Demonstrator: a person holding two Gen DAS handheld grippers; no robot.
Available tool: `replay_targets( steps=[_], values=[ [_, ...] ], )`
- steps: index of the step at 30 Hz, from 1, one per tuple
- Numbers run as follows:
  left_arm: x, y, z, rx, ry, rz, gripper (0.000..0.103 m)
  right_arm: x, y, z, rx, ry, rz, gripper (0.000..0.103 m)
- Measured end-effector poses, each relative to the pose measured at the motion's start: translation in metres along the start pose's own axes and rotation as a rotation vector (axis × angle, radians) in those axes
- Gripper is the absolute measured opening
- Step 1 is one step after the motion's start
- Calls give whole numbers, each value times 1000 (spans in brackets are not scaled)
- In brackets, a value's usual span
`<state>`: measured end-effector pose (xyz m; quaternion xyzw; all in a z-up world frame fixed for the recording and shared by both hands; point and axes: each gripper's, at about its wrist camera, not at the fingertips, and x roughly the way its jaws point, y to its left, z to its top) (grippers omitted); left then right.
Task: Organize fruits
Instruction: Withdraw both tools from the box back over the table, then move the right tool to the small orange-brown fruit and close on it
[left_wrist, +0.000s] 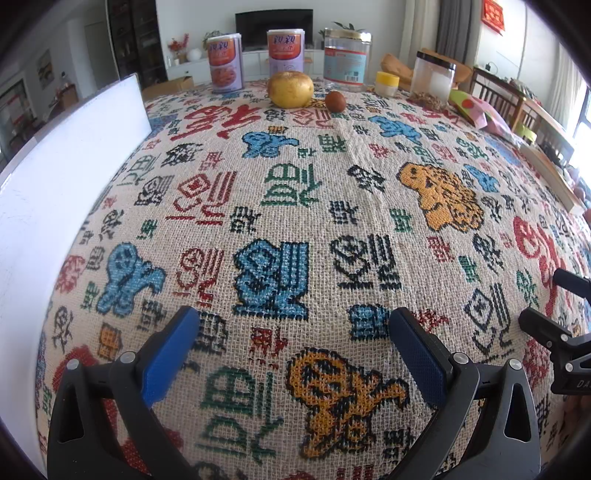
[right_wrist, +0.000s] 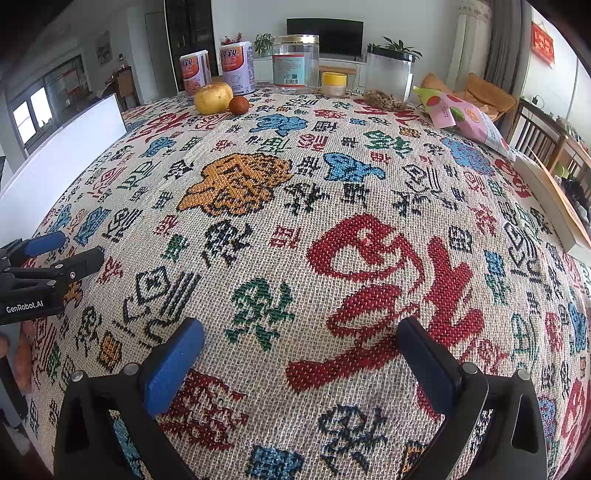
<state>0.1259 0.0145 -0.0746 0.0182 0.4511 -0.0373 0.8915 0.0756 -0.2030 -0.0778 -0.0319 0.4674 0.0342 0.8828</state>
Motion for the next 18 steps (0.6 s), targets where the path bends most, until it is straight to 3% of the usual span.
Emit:
replay_targets(
  steps=[4,8,10,13,18],
  values=[
    [2,0,1,6,5,-9,102,0,0,0,1,0,0,103],
    [9,9,14,88,25,-38,103,0,0,0,0,1,0,103],
    [13,23,18,79,26,0,103,0,0,0,0,1,0,103],
    [16,44,18,34,7,-34,103,0,0,0,0,1,0,103],
    [16,43,17,33,1,-18,103,4,2,10,-7,39,11,103]
  ],
)
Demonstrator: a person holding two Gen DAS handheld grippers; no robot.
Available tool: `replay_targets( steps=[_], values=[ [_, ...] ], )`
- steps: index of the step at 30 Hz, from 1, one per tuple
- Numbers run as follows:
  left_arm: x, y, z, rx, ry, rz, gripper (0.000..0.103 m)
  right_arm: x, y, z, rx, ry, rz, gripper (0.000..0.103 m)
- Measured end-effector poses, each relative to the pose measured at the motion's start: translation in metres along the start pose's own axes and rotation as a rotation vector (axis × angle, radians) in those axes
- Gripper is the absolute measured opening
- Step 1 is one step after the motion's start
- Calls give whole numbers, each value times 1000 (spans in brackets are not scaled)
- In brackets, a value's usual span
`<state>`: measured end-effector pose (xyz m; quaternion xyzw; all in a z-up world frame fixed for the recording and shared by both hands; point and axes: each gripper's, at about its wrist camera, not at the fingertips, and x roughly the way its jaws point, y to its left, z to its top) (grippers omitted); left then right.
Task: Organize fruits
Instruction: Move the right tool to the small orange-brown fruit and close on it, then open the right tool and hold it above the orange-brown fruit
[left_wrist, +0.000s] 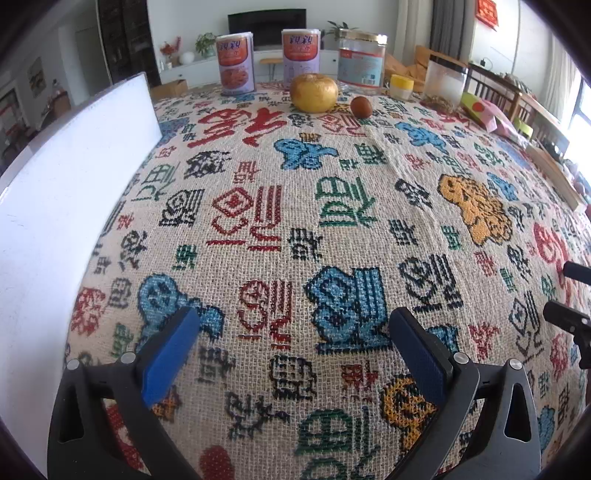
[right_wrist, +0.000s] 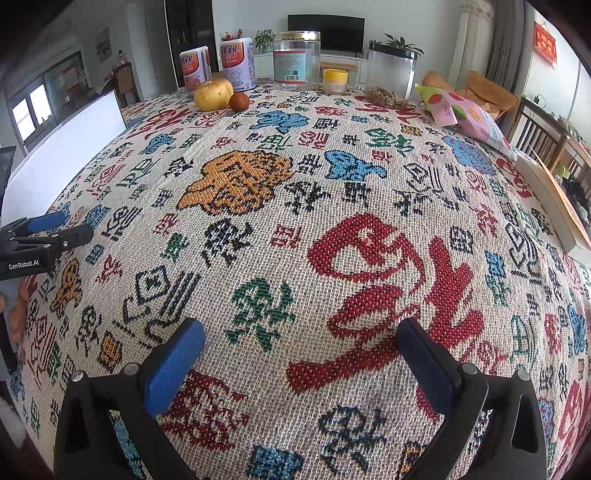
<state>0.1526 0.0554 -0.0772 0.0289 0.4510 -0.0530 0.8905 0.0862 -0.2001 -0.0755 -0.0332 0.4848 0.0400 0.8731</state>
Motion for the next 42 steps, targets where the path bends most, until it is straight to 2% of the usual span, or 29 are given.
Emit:
replay_targets(
  steps=[3,6,11,15,16,17,18,23,27,30,34,37,39,40,41,42],
  values=[
    [0,1,0,-2,0,-3,103,13,4,42,7,-23,98,103],
    [1,1,0,-4,1,-5,103,40,12,106,4,-87,150,102],
    [1,1,-1,-4,1,-6,103,108,51,209,-39,-73,186,79],
    [1,1,0,-4,1,-6,103,148,75,249,-49,-55,158,72],
    [1,1,0,-4,1,-6,103,155,80,253,-54,-36,150,54],
    [1,1,-1,-4,1,-6,103,156,83,253,-70,-54,123,41],
    [1,1,-1,-5,1,-6,103,156,85,252,-91,-61,110,28],
    [1,1,-1,-4,1,-5,103,127,67,222,-64,-88,137,28],
    [1,1,0,-4,1,-5,103,87,38,170,-38,-62,180,28],
    [1,1,0,-4,1,-6,103,51,17,117,-33,-40,193,28],
    [1,1,0,-4,1,-6,103,13,-6,41,-27,15,171,29],
    [1,1,0,-4,1,-6,103,-10,-3,3,-78,-28,104,30],
    [1,1,0,-4,1,-6,103,-16,2,-9,-92,-58,77,30],
    [1,1,0,-4,1,-6,103,-17,3,-12,-92,-74,69,36],
    [1,1,0,-4,1,-6,103,-17,3,-14,-92,-90,54,49],
    [1,1,0,-4,1,-6,103,-17,4,-14,-90,-96,29,57]
  ],
)
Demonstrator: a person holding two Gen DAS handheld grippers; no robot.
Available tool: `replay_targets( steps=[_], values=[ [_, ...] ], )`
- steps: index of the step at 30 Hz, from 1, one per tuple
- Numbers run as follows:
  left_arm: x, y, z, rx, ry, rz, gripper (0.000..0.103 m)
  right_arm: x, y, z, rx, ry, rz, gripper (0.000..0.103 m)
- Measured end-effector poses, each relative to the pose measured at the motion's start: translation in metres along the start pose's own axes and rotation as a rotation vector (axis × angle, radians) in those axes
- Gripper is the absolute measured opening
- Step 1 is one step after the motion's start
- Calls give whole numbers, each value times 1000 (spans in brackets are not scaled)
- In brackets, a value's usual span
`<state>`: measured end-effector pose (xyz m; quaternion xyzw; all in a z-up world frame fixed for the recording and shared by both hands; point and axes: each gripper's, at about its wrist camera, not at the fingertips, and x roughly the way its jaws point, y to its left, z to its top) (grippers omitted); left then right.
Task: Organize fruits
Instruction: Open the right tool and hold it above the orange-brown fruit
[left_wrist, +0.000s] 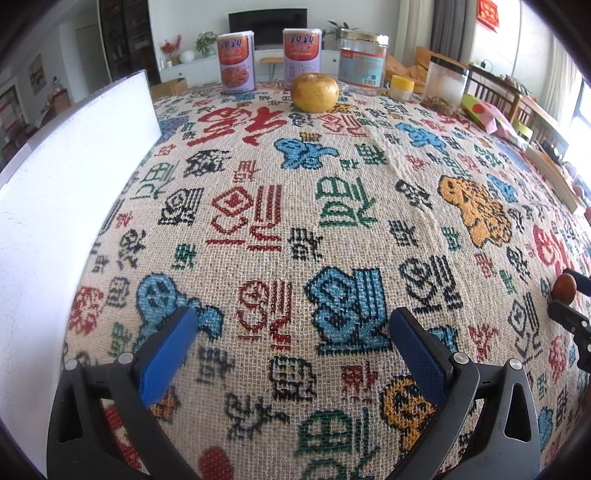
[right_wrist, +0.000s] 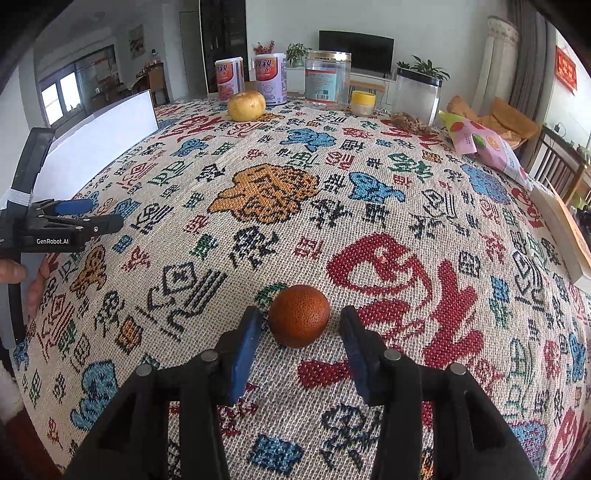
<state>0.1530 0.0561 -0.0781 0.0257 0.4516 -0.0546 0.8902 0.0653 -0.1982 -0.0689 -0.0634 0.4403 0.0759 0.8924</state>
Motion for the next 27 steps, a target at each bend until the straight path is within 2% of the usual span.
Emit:
replay_targets(
  steps=[2,4,8,23,27],
  values=[
    [0,0,0,0,0,0,103,0,-2,1,15,5,-5,81],
    [0,0,0,0,0,0,103,5,-5,1,27,37,12,91],
    [0,0,0,0,0,1,103,9,-3,2,22,45,30,100],
    [1,0,2,3,10,-6,103,10,0,0,11,53,29,103],
    [16,1,32,2,45,-62,102,10,0,0,11,53,28,103]
  ],
)
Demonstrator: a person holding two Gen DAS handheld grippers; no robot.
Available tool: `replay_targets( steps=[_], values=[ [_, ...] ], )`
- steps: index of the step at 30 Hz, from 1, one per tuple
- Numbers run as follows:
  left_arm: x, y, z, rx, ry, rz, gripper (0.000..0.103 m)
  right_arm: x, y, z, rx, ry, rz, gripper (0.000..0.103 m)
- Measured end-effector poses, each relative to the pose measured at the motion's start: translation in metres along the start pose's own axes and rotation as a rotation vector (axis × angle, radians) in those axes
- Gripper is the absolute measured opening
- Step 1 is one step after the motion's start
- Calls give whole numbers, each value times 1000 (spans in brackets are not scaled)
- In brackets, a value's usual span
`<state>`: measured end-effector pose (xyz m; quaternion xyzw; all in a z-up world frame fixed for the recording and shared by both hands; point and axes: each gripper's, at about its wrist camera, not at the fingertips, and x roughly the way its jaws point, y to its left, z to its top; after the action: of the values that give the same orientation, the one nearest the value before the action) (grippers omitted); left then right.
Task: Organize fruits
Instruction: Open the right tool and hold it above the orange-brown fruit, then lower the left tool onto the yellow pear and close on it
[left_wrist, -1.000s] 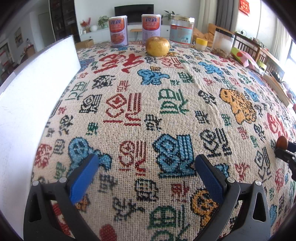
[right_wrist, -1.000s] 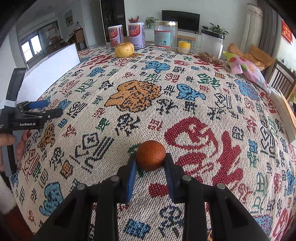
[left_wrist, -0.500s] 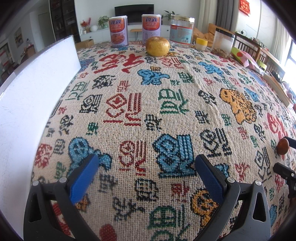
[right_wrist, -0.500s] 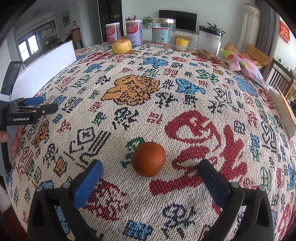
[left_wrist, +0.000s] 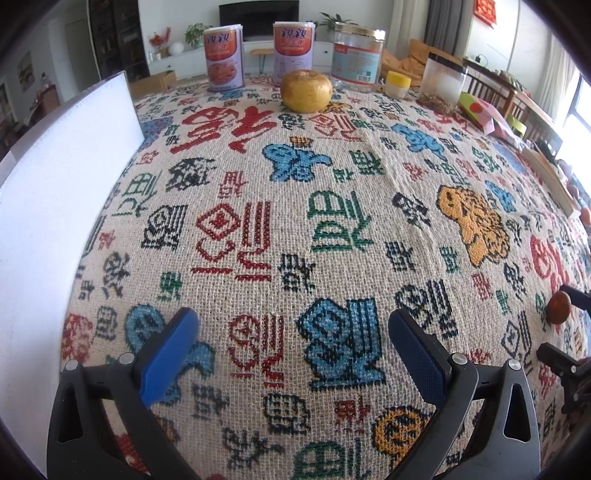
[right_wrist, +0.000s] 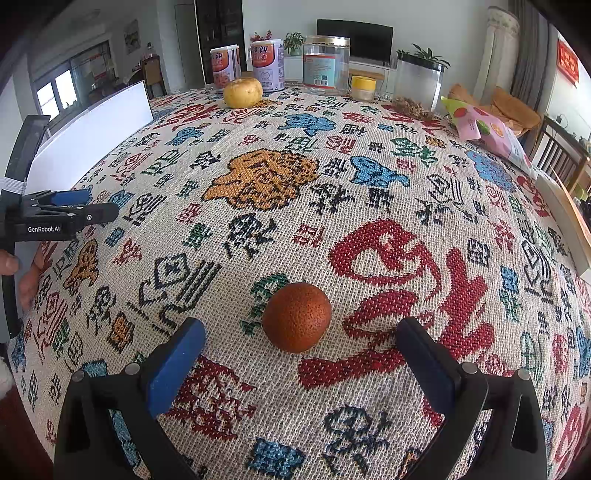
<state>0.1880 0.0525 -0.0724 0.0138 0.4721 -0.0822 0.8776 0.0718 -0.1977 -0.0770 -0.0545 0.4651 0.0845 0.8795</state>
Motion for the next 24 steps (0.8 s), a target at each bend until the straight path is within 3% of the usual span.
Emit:
replay_targets(
  steps=[7,11,14,16,17,19,24],
  values=[
    [67,-8,102,-41,10,-23,102,0,0,0,0,0,1,103],
    [104,0,153,-143,-33,30,102,0,0,0,0,0,1,103],
    [122,-4,179,-137,-47,69,102,1,-1,0,0,0,2,103],
    [133,-11,191,-91,-48,91,101,1,0,0,-4,-1,3,103],
    [135,-13,194,-63,-58,100,95,1,-1,0,-3,-1,3,103],
    [133,-16,194,-34,-96,44,65,1,-1,0,-3,-1,3,103],
    [105,-11,160,-45,-105,40,64,0,-3,0,12,-9,23,103]
  ],
)
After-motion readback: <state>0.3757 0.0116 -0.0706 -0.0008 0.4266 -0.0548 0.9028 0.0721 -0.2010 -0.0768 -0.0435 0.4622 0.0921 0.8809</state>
